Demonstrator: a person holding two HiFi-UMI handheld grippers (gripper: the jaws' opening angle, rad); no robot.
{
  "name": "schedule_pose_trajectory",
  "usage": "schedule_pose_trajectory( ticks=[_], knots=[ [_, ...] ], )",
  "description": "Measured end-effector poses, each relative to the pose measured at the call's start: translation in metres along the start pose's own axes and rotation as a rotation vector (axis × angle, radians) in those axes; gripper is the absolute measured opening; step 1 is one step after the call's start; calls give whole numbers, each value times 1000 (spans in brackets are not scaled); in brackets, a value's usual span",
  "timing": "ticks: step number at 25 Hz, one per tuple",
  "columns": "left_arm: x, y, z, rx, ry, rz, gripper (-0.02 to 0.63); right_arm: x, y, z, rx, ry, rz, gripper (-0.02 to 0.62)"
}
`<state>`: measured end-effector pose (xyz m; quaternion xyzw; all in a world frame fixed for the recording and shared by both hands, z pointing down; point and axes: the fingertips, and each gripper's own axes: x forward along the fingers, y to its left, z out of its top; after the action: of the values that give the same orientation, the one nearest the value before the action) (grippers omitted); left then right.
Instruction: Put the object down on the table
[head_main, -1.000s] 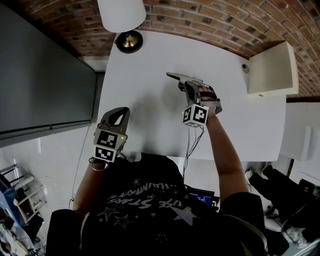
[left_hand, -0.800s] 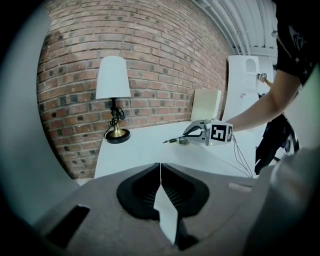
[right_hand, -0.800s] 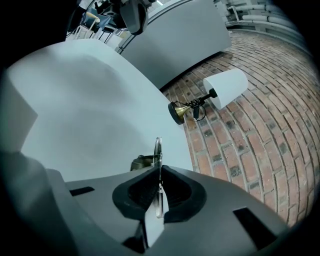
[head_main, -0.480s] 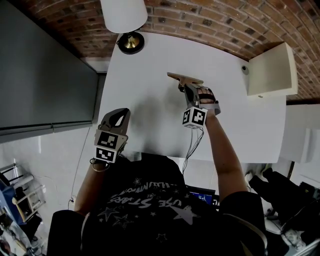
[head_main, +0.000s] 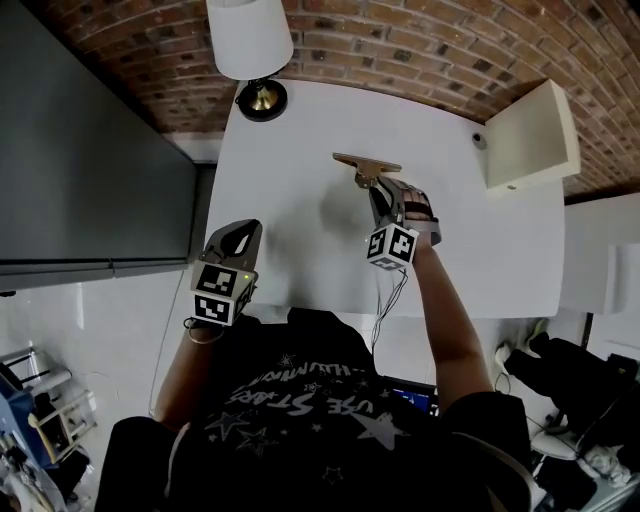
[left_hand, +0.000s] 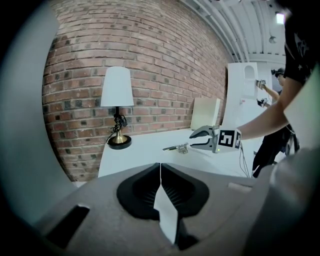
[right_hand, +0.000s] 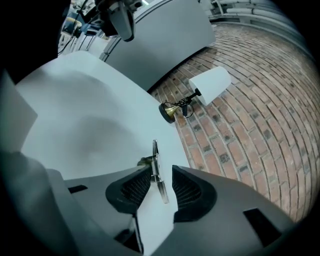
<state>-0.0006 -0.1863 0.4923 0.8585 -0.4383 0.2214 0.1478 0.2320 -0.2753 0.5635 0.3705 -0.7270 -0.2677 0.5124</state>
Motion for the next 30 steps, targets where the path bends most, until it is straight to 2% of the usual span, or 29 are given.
schedule_pose_trajectory(
  ticks=[4,7,10,15,19,24,30],
  knots=[
    [-7,-5,5,-6,-23,-58,21,-31,-15,12,200,16,-88,121],
    [-14,-8,7,28,-36,-108,21,-56,-21,23,373,30,-152,99],
    [-27,-13,8,46,-50,-161,21,-80,-18,36,493,44,-201,75],
    [-55,-9,5,67,-88,-214,21,-117,-8,66,605,46,-302,5],
    [-78,-3,-2,79,-114,-253,21,-145,0,93,658,42,-366,3],
    [-104,3,-17,93,-133,-304,21,-181,18,126,801,28,-402,2],
    [-143,-1,-45,103,-149,-383,21,-226,58,156,934,71,-449,2]
  ],
)
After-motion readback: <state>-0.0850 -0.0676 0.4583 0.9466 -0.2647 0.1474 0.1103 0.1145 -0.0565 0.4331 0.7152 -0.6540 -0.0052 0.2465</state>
